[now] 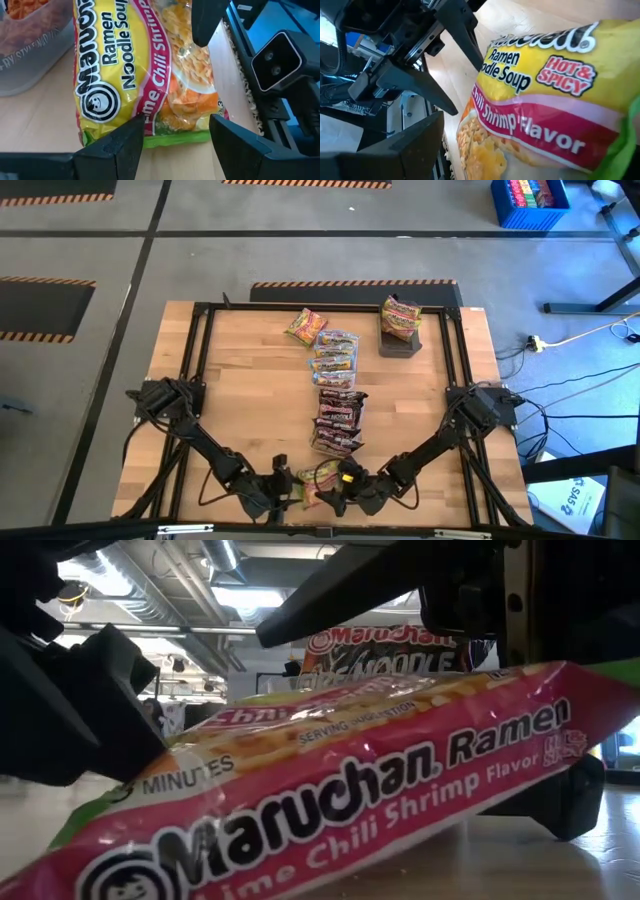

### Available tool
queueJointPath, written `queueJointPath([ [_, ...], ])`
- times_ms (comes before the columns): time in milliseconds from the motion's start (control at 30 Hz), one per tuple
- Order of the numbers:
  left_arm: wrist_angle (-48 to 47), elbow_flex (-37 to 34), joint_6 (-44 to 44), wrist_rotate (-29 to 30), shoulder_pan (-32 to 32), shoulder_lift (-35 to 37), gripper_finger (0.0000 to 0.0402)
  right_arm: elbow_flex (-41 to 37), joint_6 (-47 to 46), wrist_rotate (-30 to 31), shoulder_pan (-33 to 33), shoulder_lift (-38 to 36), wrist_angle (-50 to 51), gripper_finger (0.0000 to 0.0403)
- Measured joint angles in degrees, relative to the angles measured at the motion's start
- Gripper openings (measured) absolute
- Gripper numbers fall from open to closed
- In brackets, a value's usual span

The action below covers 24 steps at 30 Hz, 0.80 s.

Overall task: Sort Maruchan noodles
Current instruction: Put the bottom green noodle pack into the black bin

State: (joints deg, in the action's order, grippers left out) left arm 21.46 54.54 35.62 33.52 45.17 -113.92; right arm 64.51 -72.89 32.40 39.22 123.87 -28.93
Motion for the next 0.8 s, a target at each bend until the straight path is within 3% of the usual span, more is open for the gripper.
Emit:
queueJointPath([
  [133,-0.03,0.00,-0.02,-0.01,0.19,0.28,0.0219,0.00,0.09,-1.26,0.07,-0.02,0.04,0.0290],
  [567,-3.75,0.09,0.27,0.03,0.96,4.00,0.0219,0.04,3.40,-4.73,0.18,-0.09,-0.25,0.0097],
  [800,-15.07,0.14,5.17,-0.01,2.90,10.36,0.0219,0.01,7.93,-4.58,0.15,-0.08,-1.06,0.0103],
])
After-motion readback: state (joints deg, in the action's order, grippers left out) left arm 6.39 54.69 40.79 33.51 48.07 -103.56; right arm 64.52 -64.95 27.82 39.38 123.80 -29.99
